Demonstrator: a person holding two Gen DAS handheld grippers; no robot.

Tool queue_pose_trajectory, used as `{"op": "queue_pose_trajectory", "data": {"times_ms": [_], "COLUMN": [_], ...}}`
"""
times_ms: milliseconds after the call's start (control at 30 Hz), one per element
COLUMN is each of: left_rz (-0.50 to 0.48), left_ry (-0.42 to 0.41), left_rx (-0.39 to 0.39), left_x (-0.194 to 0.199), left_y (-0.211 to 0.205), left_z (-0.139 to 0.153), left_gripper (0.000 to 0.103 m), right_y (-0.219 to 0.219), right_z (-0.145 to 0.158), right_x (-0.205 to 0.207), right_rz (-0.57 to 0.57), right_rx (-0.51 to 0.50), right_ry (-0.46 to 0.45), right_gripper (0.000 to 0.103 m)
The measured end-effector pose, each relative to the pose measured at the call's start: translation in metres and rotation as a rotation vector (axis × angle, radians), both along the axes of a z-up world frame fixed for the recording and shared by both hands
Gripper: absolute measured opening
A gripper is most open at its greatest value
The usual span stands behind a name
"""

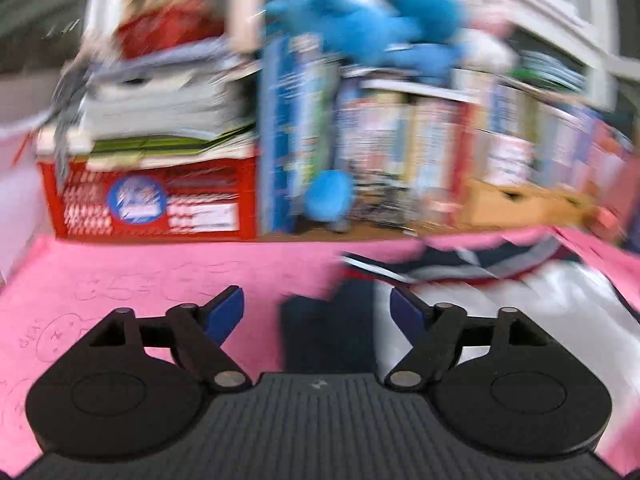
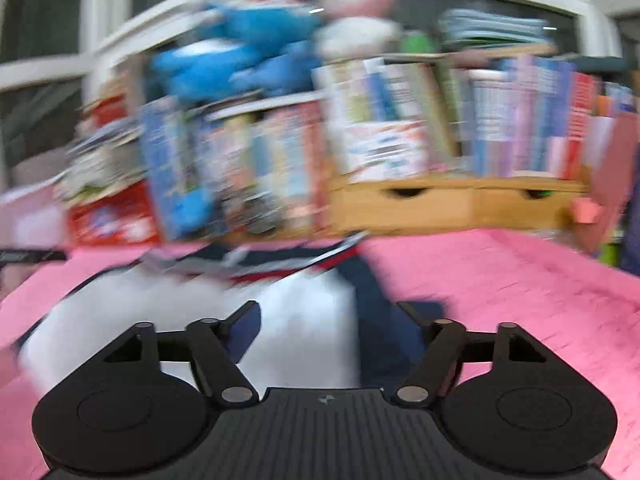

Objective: Fold clothes

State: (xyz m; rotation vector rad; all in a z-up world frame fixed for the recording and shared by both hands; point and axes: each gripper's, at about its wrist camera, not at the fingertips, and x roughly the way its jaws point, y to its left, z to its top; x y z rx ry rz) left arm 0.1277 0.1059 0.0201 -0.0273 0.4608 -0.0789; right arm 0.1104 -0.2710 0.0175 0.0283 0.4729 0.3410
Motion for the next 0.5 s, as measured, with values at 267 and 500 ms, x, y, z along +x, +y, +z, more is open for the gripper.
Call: {"op": "queue_pose_trajectory", "data": {"times_ms": [267,500], "left_rz": [0.019,0.143], "left_ry": [0.177,0.142], "left_rx": [0.208,0.243], "left_x": [-0.017,-0.034], "left_y": [-0.042,-0.023], "left_z": [-0.064,-0.058], "left_gripper": [0.092,0.098], "right_y": [0.042,-0.081], "right_z": [-0.036,-0.045], "right_x": [-0.024,-0.038], "right_rz": [0.091,-0.405], "right_rx": [-0.063,-0.099], "right_ry": [0.094,0.198], "right_gripper": [0.067,0.075]}}
